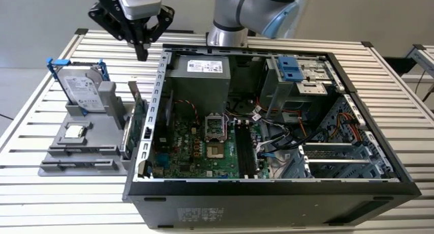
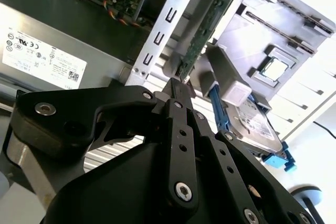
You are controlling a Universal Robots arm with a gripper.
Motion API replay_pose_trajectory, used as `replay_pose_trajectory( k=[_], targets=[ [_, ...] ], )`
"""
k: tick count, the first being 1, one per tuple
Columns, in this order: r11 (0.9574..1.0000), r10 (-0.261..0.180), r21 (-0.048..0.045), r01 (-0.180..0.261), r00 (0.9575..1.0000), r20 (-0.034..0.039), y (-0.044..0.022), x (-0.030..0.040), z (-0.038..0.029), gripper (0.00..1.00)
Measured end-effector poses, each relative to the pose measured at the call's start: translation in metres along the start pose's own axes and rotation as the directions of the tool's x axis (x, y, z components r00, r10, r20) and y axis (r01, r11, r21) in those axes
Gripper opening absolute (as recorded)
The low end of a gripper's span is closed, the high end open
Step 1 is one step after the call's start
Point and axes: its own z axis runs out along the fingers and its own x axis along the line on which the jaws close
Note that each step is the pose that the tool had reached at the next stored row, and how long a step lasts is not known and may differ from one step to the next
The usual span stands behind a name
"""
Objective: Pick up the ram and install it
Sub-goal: 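Reach for the ram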
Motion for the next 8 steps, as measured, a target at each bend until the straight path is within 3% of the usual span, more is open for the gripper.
replay_pose_trajectory(
  k=[8],
  targets=[
    [1.0000, 0.000, 0.0000, 0.000, 1.0000, 0.0000, -0.0016, 0.0066, -0.0002, 0.00]
  ],
)
